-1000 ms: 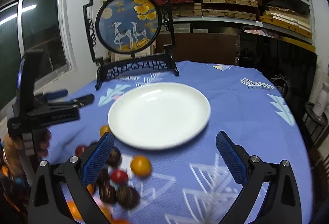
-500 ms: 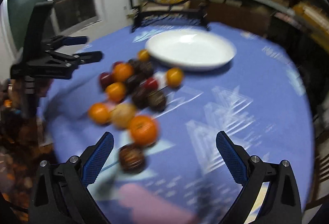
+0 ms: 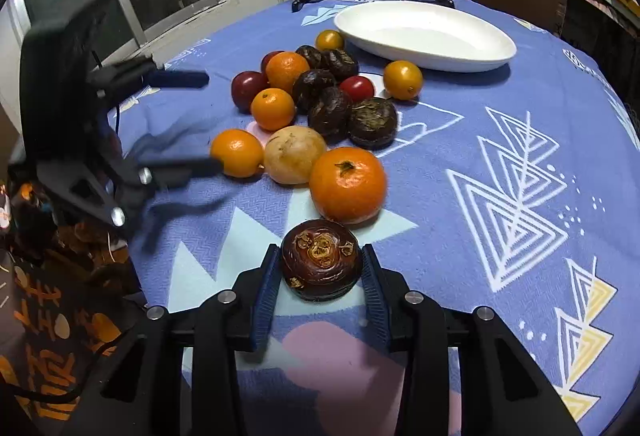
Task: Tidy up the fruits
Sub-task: 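Place a dark brown fruit on the plate with right gripper while left gripper carries orange, then open both grippers over the plate and return to the fruit pile, then grasp an orange with the right gripper while the left gripper grasps a pale fruit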
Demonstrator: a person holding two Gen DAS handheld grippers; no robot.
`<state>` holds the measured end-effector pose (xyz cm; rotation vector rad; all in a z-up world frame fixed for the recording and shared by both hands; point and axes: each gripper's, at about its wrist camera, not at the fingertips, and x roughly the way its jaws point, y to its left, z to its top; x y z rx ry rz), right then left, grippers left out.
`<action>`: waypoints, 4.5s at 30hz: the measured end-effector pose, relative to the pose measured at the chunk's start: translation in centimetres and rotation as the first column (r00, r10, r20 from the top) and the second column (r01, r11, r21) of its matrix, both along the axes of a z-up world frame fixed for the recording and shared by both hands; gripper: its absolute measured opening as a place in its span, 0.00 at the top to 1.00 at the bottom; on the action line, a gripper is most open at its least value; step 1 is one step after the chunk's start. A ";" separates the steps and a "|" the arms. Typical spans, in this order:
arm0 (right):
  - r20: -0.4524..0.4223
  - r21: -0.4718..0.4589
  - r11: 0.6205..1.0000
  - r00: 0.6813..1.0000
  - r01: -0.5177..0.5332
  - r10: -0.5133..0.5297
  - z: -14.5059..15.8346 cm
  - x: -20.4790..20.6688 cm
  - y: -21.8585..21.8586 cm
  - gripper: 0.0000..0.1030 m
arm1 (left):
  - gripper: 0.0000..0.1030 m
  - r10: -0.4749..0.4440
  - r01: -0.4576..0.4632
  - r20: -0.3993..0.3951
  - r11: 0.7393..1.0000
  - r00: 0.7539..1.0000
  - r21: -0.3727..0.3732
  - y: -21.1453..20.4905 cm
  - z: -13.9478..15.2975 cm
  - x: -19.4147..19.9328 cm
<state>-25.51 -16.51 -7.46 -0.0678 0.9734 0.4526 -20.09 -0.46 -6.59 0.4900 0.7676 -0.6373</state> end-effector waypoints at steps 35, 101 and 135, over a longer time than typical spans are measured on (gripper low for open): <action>0.296 0.047 0.993 0.948 0.104 -0.114 11.0 10.5 -3.5 0.60 | 0.63 0.331 -0.320 0.157 0.943 0.931 -0.089 -2.3 8.1 14.1; 0.075 -0.123 0.987 0.991 -0.103 0.112 0.8 3.4 1.1 0.58 | 0.13 0.031 -0.031 0.014 0.999 0.999 -0.005 -1.4 2.0 1.0; 0.173 -0.047 0.996 0.983 0.073 -0.063 5.0 5.2 -4.4 0.58 | 0.64 0.137 -0.132 0.035 0.983 0.990 -0.126 -2.1 7.3 8.0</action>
